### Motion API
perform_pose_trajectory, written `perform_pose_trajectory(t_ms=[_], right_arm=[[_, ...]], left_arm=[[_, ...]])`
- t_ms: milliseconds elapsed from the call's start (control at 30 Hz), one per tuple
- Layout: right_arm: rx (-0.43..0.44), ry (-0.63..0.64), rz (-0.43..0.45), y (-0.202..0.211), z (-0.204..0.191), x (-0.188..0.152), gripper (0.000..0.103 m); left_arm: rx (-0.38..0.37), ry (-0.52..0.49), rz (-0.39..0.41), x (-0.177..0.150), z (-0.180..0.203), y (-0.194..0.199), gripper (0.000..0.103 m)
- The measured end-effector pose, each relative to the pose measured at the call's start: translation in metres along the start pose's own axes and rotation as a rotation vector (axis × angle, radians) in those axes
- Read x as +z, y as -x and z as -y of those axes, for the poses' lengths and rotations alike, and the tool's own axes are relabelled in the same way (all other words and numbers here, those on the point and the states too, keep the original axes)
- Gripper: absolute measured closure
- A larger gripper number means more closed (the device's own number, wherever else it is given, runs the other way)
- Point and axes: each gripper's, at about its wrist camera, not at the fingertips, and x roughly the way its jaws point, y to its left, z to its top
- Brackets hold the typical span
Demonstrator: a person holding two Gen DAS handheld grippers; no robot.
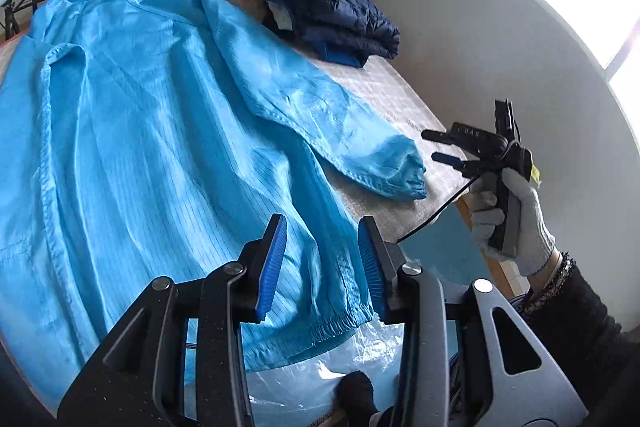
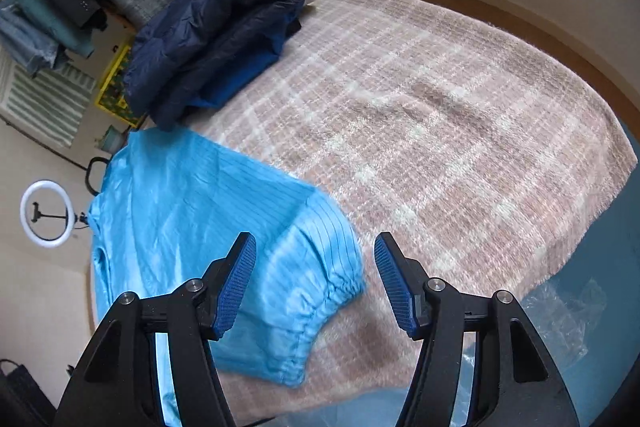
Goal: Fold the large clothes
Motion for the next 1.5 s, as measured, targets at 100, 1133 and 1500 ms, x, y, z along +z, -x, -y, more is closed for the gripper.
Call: perform_pose_trajectory(t_ms=[100,1133,1500], right_arm=[[-0.005,0.050,-0.016,-0.013,-0.010,0.002,0.042],[0.244,0.606,0.127,0.065,-0.189,-0.065,0.102],[0.235,1.248,-0.049,0.017,-0.272,-0.232,0.102]], left_arm=[[0.009,-0.016,-0.034,-0.006,-0.002,-0.022,0.066],[0.006,-0.008,0.085,0.003,-0.025,0.035,0.066],[0.077,0.248,0.177,0.010,-0.121,0.054,0.066]])
